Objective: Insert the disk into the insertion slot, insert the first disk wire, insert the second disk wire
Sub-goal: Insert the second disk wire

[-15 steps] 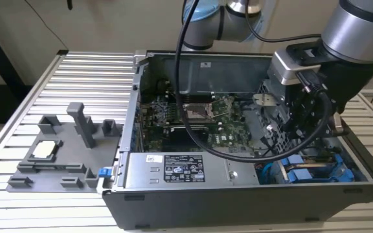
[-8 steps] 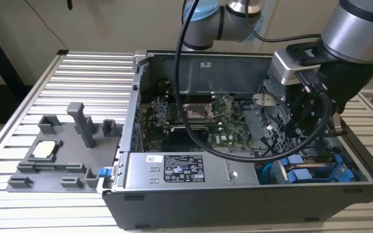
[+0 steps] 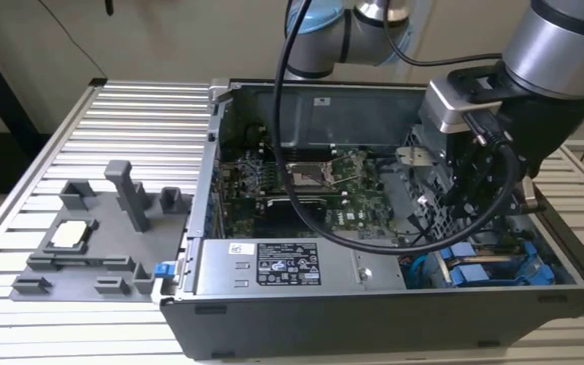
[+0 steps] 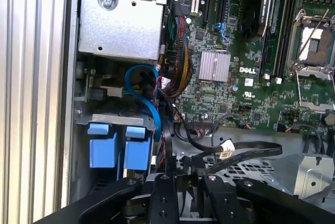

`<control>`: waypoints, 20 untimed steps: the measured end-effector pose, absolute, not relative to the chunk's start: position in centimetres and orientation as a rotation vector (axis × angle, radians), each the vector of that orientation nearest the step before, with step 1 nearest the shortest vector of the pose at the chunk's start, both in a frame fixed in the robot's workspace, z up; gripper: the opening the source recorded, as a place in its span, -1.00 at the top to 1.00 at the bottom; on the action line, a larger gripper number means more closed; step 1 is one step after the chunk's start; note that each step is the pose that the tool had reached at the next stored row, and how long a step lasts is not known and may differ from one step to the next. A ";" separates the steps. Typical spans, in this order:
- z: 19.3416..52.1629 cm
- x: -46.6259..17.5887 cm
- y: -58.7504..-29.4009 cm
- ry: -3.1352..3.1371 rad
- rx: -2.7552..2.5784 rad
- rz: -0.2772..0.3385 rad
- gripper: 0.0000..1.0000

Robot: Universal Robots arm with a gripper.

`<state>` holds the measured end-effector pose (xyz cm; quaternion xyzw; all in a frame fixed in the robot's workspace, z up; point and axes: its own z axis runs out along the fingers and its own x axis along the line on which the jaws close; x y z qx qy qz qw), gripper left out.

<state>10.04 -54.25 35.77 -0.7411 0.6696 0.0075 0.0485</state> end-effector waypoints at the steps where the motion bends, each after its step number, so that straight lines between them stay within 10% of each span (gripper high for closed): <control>1: 35.7 10.0 -54.2 2.039 -2.258 0.019 0.48; 20: 35.6 9.9 -54.5 2.033 -2.254 0.011 0.69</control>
